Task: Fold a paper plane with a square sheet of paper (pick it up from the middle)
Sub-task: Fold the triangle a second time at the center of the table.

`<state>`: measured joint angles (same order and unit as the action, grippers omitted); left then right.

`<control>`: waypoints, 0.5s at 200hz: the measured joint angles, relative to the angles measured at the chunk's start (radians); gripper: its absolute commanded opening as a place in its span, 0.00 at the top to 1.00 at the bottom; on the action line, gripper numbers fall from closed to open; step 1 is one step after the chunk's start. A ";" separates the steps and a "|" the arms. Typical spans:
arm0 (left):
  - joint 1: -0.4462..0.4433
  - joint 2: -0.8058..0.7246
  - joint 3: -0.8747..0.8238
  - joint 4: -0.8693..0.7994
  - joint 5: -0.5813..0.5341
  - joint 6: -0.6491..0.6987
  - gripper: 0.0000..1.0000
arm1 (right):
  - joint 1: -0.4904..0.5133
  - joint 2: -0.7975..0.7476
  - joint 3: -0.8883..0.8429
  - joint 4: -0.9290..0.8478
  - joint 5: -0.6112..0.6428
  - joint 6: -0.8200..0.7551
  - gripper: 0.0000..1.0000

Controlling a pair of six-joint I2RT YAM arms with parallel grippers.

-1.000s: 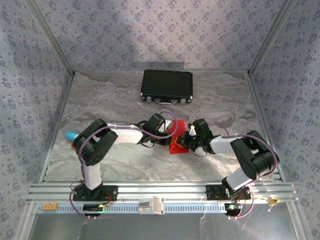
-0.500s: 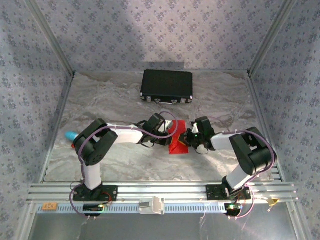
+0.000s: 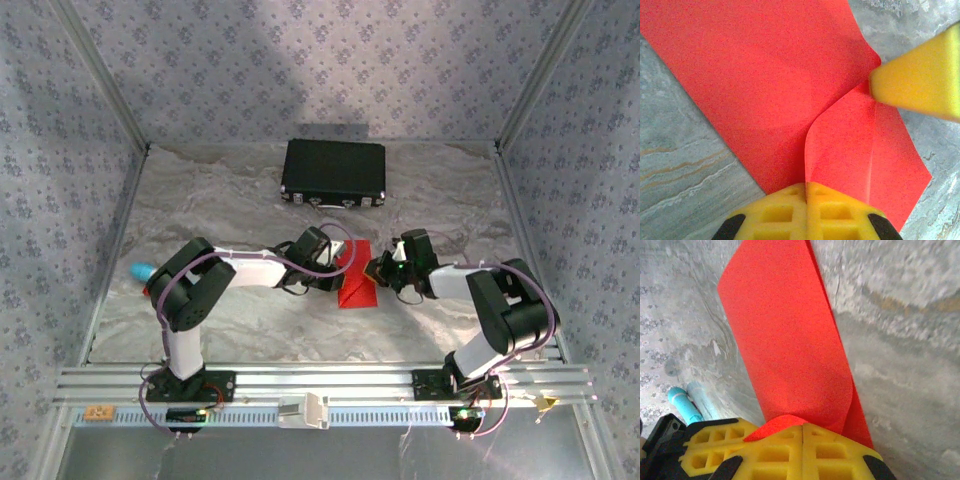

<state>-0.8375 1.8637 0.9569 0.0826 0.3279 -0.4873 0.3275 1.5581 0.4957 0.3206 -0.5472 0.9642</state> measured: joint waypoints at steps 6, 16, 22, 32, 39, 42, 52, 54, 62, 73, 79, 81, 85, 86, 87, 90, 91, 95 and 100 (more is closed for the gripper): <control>0.000 0.000 0.000 0.000 0.000 0.000 1.00 | -0.005 0.006 0.000 0.002 0.000 0.000 1.00; 0.000 0.000 0.000 0.000 0.000 0.000 1.00 | -0.012 0.023 0.000 0.006 0.000 0.000 1.00; 0.000 0.000 0.000 0.000 0.000 0.000 1.00 | -0.015 0.033 -0.002 0.010 0.000 0.000 1.00; 0.000 0.000 0.000 0.000 0.000 0.000 1.00 | -0.021 0.044 -0.003 0.023 -0.009 0.002 1.00; 0.000 0.000 0.000 0.000 0.000 0.000 1.00 | -0.023 0.047 -0.004 0.029 -0.012 0.001 1.00; 0.000 0.000 0.000 0.000 0.000 0.000 1.00 | -0.023 0.048 -0.004 0.029 -0.012 0.002 1.00; 0.000 0.000 0.000 0.000 0.000 0.000 1.00 | -0.024 0.048 -0.005 0.033 -0.015 0.003 1.00; 0.000 0.000 0.000 0.000 0.000 0.000 1.00 | -0.024 0.048 -0.005 0.035 -0.015 0.005 1.00; 0.000 0.000 0.000 0.000 0.000 0.000 1.00 | -0.025 0.048 -0.006 0.037 -0.016 0.008 1.00; 0.000 0.000 0.000 0.000 0.000 0.000 1.00 | -0.025 0.047 -0.006 0.038 -0.018 0.008 1.00; 0.000 0.000 0.000 0.000 0.000 0.000 1.00 | -0.025 0.043 -0.006 0.034 -0.017 0.008 1.00; 0.000 0.000 0.000 0.000 0.000 0.000 1.00 | -0.025 0.041 -0.006 0.031 -0.017 0.008 1.00; 0.000 0.000 0.000 0.000 0.000 0.000 1.00 | -0.026 0.037 -0.006 0.024 -0.014 0.008 1.00; 0.000 0.000 0.000 0.000 0.000 0.000 1.00 | -0.026 0.036 -0.006 0.023 -0.015 0.007 1.00; 0.000 0.000 0.000 0.000 0.000 0.000 1.00 | -0.027 0.034 -0.006 0.020 -0.014 0.006 1.00; 0.000 0.000 0.000 0.000 0.000 0.000 1.00 | -0.027 0.030 -0.006 0.013 -0.014 0.005 1.00; 0.000 0.000 0.000 0.000 0.000 0.000 1.00 | -0.027 0.029 -0.006 0.011 -0.014 0.005 1.00; 0.000 0.000 0.000 0.000 0.000 0.000 1.00 | -0.029 0.022 -0.005 0.003 -0.014 0.002 1.00; 0.000 0.000 0.000 -0.001 0.000 0.000 1.00 | -0.029 0.014 -0.002 -0.007 -0.014 -0.001 1.00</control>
<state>-0.8375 1.8637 0.9569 0.0818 0.3279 -0.4870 0.2985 1.5719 0.4934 0.3138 -0.5613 0.9630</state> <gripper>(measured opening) 0.044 0.052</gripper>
